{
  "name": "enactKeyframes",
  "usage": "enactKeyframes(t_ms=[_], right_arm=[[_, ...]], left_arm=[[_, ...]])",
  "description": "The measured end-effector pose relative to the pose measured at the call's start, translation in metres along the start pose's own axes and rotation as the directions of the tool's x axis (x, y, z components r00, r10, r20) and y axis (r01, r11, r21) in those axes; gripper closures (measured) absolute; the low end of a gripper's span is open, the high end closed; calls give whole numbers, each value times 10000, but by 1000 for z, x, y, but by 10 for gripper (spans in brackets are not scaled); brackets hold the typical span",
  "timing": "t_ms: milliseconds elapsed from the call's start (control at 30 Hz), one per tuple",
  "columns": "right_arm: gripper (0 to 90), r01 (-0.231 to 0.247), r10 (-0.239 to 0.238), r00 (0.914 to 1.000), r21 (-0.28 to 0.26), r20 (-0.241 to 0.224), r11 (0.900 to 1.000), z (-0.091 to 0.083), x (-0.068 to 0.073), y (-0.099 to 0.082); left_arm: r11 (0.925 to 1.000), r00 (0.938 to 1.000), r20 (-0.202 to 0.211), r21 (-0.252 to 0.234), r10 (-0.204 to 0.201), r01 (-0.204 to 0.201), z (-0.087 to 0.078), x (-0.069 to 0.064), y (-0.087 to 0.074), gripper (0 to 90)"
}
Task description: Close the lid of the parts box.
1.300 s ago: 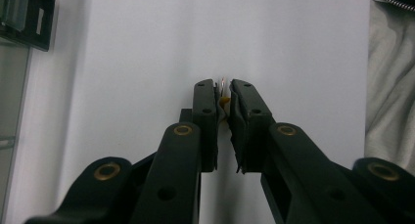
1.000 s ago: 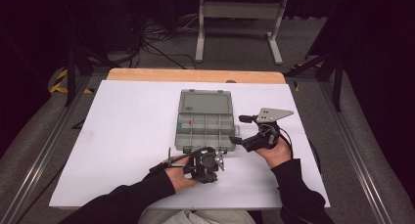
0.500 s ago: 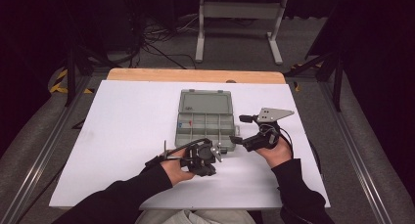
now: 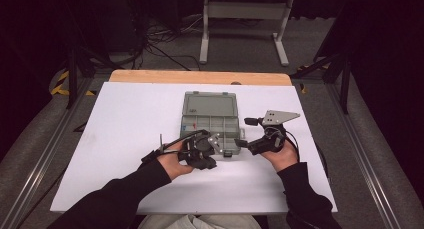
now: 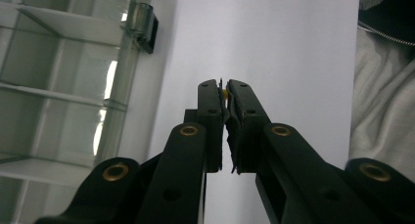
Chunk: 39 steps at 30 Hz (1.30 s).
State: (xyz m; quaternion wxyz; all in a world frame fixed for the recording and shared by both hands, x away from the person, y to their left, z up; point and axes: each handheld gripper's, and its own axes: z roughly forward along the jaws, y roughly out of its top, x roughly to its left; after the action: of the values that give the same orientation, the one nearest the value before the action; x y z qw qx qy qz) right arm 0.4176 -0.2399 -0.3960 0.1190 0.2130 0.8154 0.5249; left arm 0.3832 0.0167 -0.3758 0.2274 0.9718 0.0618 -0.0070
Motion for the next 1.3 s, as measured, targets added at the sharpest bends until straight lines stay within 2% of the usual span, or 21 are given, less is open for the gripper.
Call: enactKeyframes(t_ms=[500,933,1000,1233,1300], right_arm=[[108,8,-8,10000,5,22,10000,0,0,0],[108,-1,1,10000,6,51,10000,-1,-1,0],[108,-3,3,10000,4,52,10000,-1,-1,0],[109,5,-5,10000,3,61,10000,-1,-1,0],[109,-14,14,10000,-17,52,10000,-1,-1,0]], left_arm=[[9993,9985,-435,-209,-321,313,-21,21,-2,850],[9959,9943,-670,-410,-836,809,-33,43,-3,850],[9930,9917,-681,-549,-1086,1050,-36,48,-4,850],[9893,9869,-846,-614,-1376,1326,-41,57,-6,850],[9855,9824,-934,-671,-1618,1560,-43,62,-7,850]])
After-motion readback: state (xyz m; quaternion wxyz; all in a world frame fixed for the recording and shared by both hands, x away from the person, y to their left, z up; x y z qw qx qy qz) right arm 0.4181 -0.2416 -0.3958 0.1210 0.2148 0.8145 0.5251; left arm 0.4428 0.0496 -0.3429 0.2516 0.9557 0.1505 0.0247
